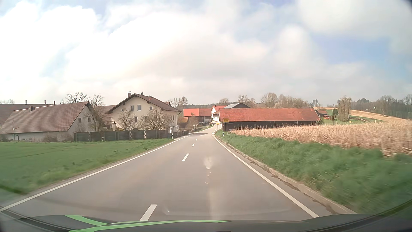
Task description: Follow the waypoints while adhering to traffic rules and regulations
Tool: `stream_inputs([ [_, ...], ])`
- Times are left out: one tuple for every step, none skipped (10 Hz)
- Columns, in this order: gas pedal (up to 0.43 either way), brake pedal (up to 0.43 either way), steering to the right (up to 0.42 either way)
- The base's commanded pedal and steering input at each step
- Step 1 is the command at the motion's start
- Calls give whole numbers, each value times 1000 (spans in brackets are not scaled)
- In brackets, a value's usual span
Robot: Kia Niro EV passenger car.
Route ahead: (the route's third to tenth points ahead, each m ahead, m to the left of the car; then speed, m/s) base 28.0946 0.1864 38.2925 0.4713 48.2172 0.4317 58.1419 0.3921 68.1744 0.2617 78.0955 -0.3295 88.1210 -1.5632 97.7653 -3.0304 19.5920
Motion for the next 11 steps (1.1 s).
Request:
stream_inputs([
  [0,268,4],
  [0,268,3],
  [0,268,3],
  [0,274,2],
  [0,274,2],
  [0,274,1],
  [0,280,1],
  [0,280,1],
  [0,280,1],
  [0,287,0],
  [0,299,0],
])
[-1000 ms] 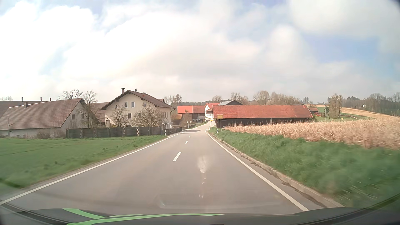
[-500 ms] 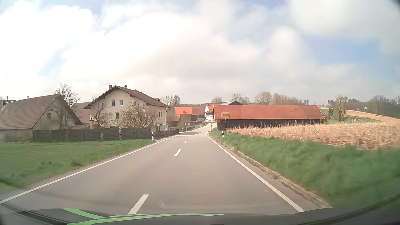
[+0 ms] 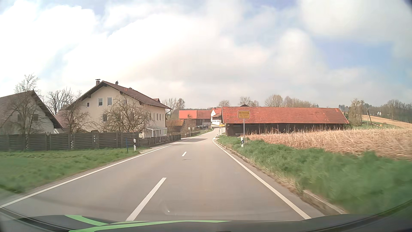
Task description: Follow the waypoints while adhering to traffic rules and regulations
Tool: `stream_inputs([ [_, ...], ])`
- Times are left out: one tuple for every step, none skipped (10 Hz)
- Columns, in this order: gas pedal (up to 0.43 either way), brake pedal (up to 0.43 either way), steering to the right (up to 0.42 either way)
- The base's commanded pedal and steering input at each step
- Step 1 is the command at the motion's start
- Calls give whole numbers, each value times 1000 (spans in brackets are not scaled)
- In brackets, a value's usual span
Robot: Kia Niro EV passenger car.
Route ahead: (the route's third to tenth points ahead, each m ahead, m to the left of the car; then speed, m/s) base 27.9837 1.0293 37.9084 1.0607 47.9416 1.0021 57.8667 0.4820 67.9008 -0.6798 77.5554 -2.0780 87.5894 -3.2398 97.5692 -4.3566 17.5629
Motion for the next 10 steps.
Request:
stream_inputs([
  [0,305,-1],
  [0,311,-1],
  [0,311,-1],
  [0,311,-1],
  [0,305,-1],
  [0,305,-1],
  [0,305,-1],
  [0,305,-1],
  [0,299,-2],
  [0,299,-2],
])
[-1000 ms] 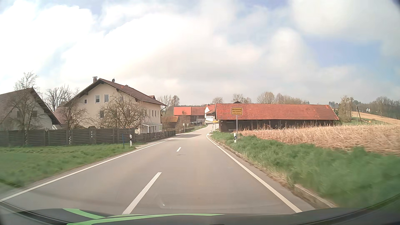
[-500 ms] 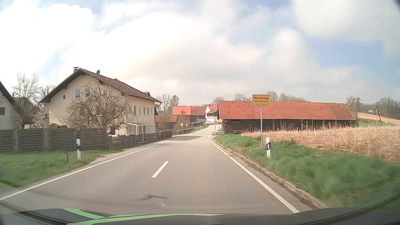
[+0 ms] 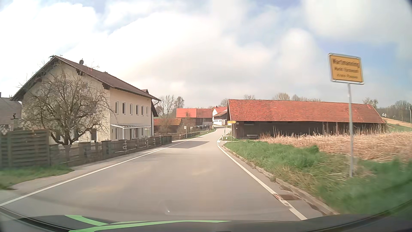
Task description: Follow the waypoints while adhering to traffic rules and regulations
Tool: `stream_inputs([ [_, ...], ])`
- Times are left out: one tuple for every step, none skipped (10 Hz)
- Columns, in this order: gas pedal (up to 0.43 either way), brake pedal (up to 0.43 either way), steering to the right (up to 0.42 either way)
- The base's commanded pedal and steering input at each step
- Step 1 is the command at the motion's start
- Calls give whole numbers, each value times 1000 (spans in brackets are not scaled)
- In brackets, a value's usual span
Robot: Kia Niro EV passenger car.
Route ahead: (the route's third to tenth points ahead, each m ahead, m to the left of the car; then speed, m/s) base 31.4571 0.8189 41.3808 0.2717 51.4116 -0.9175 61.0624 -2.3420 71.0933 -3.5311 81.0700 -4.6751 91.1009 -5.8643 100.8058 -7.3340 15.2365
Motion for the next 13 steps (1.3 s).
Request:
stream_inputs([
  [0,287,-4],
  [0,274,-4],
  [0,250,-5],
  [0,244,-4],
  [0,244,-4],
  [0,238,-4],
  [0,195,-4],
  [0,104,-3],
  [0,0,-2],
  [0,0,0],
  [0,0,0],
  [0,0,3],
  [0,0,5],
])
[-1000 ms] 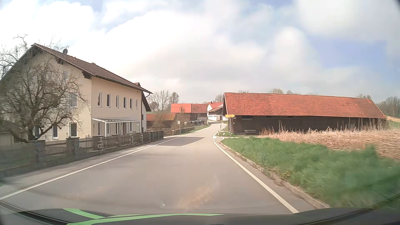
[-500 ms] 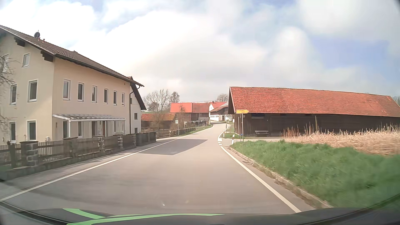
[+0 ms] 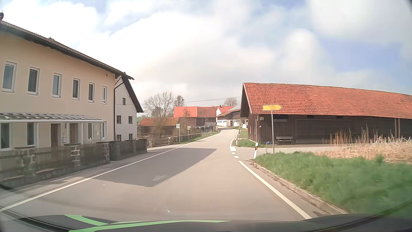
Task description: Follow the waypoints while adhering to traffic rules and regulations
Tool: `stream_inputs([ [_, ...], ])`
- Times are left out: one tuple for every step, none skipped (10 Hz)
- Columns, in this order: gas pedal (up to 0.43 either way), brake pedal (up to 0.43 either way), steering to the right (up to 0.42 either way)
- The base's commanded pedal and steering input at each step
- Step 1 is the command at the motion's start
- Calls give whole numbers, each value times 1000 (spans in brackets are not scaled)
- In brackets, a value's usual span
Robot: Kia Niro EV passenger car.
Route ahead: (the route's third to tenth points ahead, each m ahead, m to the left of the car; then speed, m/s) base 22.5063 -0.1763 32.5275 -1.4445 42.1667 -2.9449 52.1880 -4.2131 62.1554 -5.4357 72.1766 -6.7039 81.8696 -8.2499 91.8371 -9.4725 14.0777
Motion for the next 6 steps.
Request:
stream_inputs([
  [0,0,6],
  [0,0,8],
  [0,0,10],
  [0,0,12],
  [0,0,15],
  [0,0,18],
])
